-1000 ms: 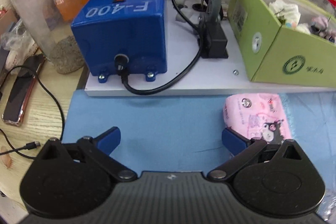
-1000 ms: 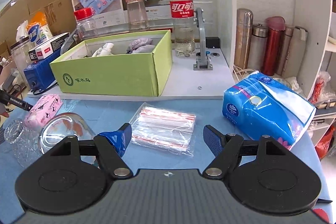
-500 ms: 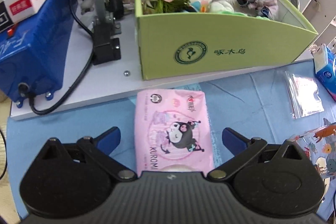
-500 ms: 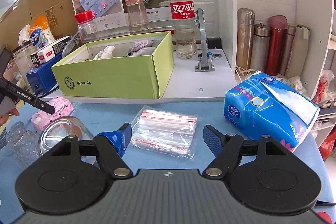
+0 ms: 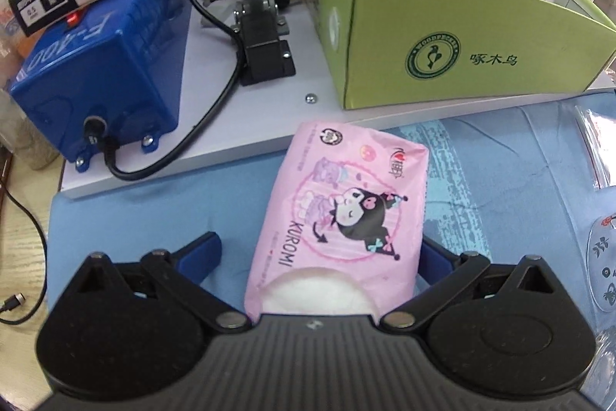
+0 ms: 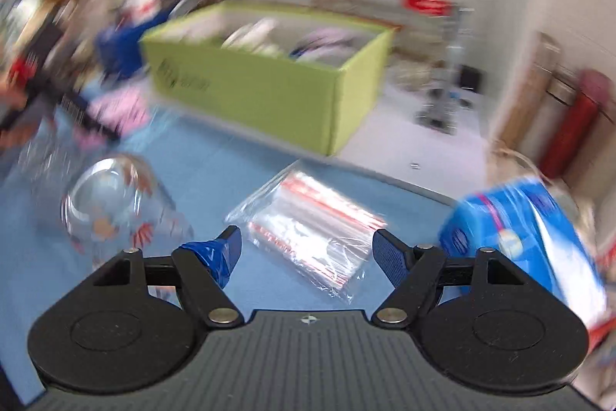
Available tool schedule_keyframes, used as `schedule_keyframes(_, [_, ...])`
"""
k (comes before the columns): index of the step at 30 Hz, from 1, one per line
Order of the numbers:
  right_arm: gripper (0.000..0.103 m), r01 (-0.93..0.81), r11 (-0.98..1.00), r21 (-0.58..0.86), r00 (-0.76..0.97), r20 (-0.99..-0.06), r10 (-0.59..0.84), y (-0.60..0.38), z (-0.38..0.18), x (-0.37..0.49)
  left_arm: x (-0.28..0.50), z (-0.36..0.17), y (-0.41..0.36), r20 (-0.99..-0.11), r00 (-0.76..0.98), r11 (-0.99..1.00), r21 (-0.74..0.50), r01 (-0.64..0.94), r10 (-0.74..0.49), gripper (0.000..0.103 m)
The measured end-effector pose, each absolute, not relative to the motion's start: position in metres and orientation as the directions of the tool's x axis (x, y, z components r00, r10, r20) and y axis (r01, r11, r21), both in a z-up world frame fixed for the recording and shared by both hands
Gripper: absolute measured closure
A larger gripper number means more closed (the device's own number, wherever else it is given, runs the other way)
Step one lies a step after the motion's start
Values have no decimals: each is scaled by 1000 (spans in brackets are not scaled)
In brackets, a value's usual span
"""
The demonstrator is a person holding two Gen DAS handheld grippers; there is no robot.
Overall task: Organize soft objects
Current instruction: 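Lift pink tissue pack with left tool while right tool grasps clear zip bag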
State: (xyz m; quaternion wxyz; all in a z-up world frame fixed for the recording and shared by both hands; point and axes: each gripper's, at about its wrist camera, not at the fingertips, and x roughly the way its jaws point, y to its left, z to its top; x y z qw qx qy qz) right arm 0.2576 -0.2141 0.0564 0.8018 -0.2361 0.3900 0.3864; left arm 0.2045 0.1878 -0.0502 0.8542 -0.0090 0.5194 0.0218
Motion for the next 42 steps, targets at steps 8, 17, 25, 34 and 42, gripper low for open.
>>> schedule_keyframes(8, [42,-967,206,-149,214,-914,345,-182,40,287,204,-50,187,-879,476,999,8,-38,25,1])
schedule_keyframes(17, [40,-976,194,-95,164,-911,378,-170,20,326,200,-49,186,-873,487,999,9,-36,26,1])
schedule_keyframes(25, [35,-887,461,37,180,-891,418,-177,13,314,197,-49,186,-862,507,1000,9,-29,22,1])
schedule_keyframes(34, [27,-880,474,43,189,-883,431,-164,7,313,191,-49,187,-848,530,1000,7,-9,11,1])
schedule_keyframes(42, [68,-815,579,23,270,-869,414,-170,15,291,179,-36,187,-832,553,999,-28,26,-38,39])
